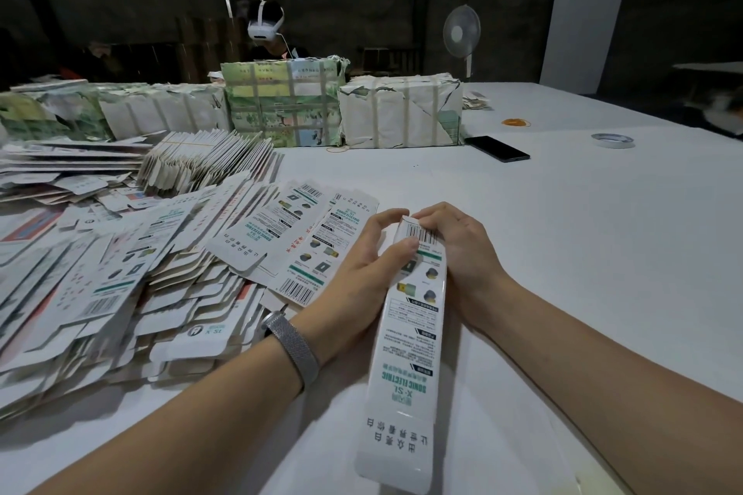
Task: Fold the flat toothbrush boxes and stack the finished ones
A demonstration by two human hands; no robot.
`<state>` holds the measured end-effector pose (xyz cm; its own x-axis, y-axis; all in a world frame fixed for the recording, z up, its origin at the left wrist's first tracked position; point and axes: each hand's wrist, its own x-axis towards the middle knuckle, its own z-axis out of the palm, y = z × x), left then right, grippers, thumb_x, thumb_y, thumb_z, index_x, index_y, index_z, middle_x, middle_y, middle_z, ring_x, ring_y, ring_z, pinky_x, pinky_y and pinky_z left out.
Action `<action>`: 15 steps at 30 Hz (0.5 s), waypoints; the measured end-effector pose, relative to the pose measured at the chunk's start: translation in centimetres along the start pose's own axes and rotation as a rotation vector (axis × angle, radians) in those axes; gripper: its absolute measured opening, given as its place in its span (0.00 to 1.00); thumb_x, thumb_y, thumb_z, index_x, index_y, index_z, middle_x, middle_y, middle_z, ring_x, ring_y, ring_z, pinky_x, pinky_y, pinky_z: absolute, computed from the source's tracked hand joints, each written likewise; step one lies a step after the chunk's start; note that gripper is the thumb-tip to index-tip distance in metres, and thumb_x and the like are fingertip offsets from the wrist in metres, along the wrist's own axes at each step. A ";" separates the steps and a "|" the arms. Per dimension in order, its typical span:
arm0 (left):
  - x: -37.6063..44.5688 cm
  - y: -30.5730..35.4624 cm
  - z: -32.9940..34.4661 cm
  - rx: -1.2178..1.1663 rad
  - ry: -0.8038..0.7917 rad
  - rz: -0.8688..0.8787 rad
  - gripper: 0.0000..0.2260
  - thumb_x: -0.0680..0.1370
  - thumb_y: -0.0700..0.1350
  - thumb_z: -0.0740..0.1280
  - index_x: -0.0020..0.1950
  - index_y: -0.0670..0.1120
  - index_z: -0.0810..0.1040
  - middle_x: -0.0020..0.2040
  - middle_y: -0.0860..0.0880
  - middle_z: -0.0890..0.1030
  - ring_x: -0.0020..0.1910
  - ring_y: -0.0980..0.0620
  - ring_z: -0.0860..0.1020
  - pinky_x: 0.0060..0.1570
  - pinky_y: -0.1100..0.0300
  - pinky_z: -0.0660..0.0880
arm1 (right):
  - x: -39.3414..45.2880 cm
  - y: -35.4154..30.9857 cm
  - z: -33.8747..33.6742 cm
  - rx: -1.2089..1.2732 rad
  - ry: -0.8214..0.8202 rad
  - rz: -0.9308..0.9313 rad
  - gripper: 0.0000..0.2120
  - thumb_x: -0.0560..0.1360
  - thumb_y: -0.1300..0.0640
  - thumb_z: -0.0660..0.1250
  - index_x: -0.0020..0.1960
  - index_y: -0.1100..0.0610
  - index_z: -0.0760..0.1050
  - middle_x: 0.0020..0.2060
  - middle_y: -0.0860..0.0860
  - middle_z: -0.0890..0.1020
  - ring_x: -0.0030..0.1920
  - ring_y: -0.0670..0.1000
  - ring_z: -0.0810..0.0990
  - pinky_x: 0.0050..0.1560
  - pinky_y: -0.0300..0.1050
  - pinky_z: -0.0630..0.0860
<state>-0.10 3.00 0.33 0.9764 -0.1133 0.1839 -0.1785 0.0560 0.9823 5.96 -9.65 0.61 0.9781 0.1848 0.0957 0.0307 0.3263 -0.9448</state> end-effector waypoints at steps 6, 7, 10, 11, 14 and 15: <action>0.0 -0.2 -0.2 0.074 0.002 0.010 0.15 0.84 0.47 0.61 0.71 0.54 0.68 0.53 0.33 0.83 0.46 0.42 0.82 0.51 0.47 0.78 | -0.1 -0.1 -0.1 -0.009 -0.021 0.006 0.13 0.77 0.67 0.59 0.37 0.57 0.75 0.29 0.55 0.80 0.27 0.53 0.79 0.28 0.44 0.77; 0.1 -0.2 -0.2 0.075 -0.001 0.008 0.15 0.84 0.47 0.61 0.72 0.54 0.68 0.53 0.34 0.83 0.46 0.44 0.82 0.50 0.48 0.78 | -0.1 -0.1 -0.1 -0.012 -0.022 0.002 0.13 0.77 0.67 0.59 0.37 0.57 0.76 0.29 0.55 0.80 0.27 0.53 0.79 0.27 0.43 0.77; 0.2 -0.4 -0.2 0.048 -0.008 0.004 0.14 0.84 0.47 0.61 0.70 0.53 0.68 0.48 0.39 0.84 0.41 0.48 0.83 0.42 0.55 0.79 | 0.0 0.0 -0.2 -0.019 -0.030 -0.009 0.14 0.77 0.66 0.60 0.37 0.56 0.76 0.30 0.55 0.80 0.27 0.53 0.79 0.28 0.44 0.77; 0.2 -0.4 -0.3 0.031 -0.008 0.003 0.13 0.84 0.46 0.61 0.69 0.52 0.68 0.46 0.40 0.84 0.39 0.49 0.82 0.40 0.57 0.79 | 0.0 0.1 -0.2 -0.027 -0.034 -0.015 0.14 0.77 0.66 0.60 0.36 0.55 0.77 0.31 0.55 0.80 0.28 0.53 0.79 0.30 0.44 0.77; 0.4 -0.4 -0.3 -0.023 0.006 0.002 0.11 0.84 0.45 0.61 0.67 0.53 0.69 0.44 0.43 0.83 0.36 0.51 0.82 0.35 0.60 0.79 | 0.0 0.4 -0.3 -0.052 -0.052 -0.043 0.13 0.77 0.61 0.61 0.37 0.53 0.79 0.34 0.56 0.81 0.32 0.55 0.80 0.37 0.48 0.77; 0.4 -0.5 -0.3 -0.041 0.016 0.000 0.10 0.84 0.45 0.61 0.65 0.54 0.69 0.43 0.44 0.83 0.35 0.51 0.82 0.35 0.60 0.79 | 0.0 0.4 -0.3 -0.059 -0.054 -0.050 0.11 0.76 0.58 0.62 0.38 0.52 0.80 0.35 0.56 0.81 0.34 0.55 0.81 0.39 0.50 0.77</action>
<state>0.43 3.25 -0.06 0.9784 -0.0970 0.1827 -0.1735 0.0966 0.9801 6.05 -9.78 0.15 0.9627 0.2196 0.1583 0.0927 0.2817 -0.9550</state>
